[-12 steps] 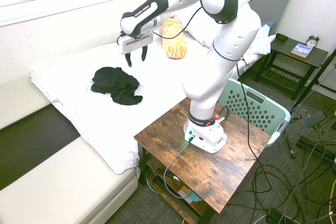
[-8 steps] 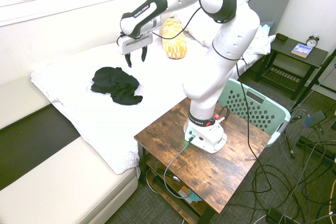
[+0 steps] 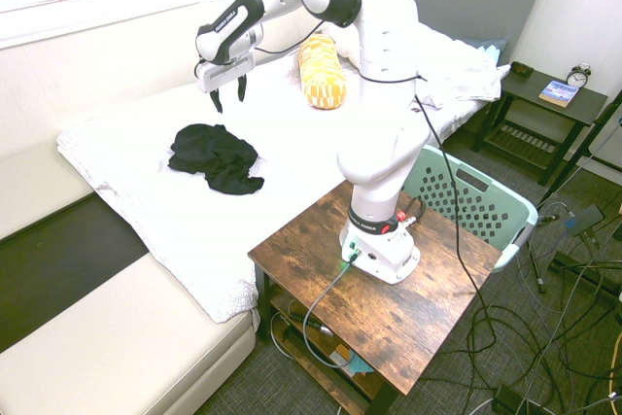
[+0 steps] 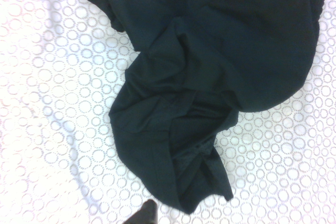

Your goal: Put my clothes in the laundry bag

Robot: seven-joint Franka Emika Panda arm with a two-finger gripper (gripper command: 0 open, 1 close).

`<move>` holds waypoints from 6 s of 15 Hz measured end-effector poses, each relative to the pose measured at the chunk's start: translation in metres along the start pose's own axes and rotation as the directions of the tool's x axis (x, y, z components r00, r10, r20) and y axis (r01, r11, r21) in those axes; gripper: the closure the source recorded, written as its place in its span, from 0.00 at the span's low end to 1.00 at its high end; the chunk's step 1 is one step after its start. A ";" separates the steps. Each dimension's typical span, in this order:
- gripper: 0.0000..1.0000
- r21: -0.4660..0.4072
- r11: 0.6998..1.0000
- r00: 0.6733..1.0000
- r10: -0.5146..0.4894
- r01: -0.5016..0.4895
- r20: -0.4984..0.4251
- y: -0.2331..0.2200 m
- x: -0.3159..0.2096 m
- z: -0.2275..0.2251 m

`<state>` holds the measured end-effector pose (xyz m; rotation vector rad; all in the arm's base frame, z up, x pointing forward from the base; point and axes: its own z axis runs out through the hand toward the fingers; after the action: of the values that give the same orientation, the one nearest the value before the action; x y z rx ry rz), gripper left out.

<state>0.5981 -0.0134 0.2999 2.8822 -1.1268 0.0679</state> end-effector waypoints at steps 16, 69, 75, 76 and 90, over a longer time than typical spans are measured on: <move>1.00 -0.089 0.989 0.992 -0.111 0.116 0.055 -0.134 0.066 0.264; 1.00 -0.314 0.922 0.955 0.274 -0.227 0.115 0.435 0.074 -0.365; 1.00 -0.504 0.807 0.795 0.510 -0.308 0.330 0.641 0.010 -0.218; 1.00 -0.516 0.798 0.770 0.530 -0.311 0.355 0.655 -0.006 -0.189; 0.00 -0.599 0.708 0.658 0.658 -0.374 0.367 0.673 -0.084 0.011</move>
<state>0.0797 -0.4511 0.3022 2.0581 -1.7525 -0.9664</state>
